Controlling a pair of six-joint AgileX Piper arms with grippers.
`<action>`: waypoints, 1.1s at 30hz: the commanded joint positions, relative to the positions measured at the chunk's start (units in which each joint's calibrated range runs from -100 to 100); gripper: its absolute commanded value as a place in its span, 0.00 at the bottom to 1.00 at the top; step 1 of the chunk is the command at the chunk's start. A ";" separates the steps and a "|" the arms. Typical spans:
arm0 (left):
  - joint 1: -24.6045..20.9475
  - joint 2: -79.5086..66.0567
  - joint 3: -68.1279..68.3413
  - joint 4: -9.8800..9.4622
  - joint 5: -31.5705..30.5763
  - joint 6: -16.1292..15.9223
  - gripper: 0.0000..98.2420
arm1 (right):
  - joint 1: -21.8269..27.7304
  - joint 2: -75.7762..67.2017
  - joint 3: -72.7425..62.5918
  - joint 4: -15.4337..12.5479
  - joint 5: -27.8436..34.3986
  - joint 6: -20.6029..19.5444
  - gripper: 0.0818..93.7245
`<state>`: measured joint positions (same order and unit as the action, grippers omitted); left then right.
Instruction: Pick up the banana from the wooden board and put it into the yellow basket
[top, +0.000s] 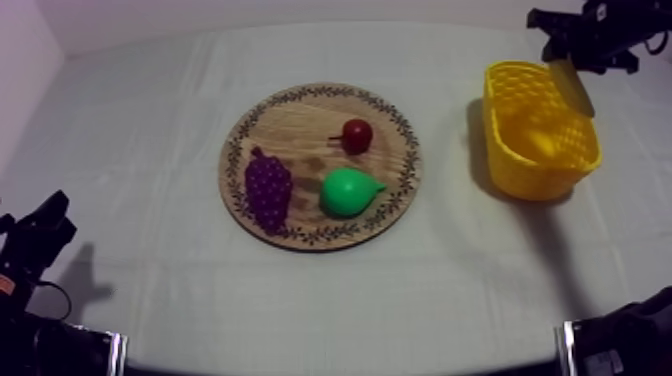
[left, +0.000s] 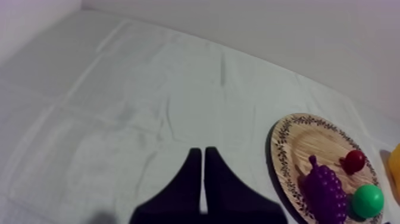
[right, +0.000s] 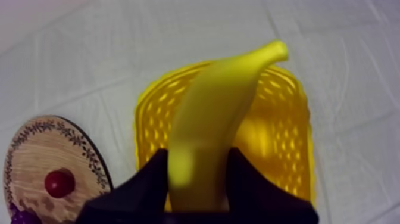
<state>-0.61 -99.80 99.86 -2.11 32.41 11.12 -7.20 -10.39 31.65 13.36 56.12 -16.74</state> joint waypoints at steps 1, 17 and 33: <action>0.00 -0.03 0.03 -0.02 0.00 -0.01 0.00 | -0.11 1.13 0.61 0.39 -0.47 -0.79 0.26; 0.00 -0.03 0.03 -0.02 0.00 -0.01 0.00 | -0.95 10.58 2.59 3.38 -3.84 -4.63 0.27; 0.00 -0.03 0.03 -0.02 0.00 -0.01 0.00 | -0.47 18.50 3.94 6.15 -7.26 -7.45 0.28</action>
<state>-0.61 -99.80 99.86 -2.11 32.41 11.12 -7.68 7.96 35.57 19.39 48.78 -24.17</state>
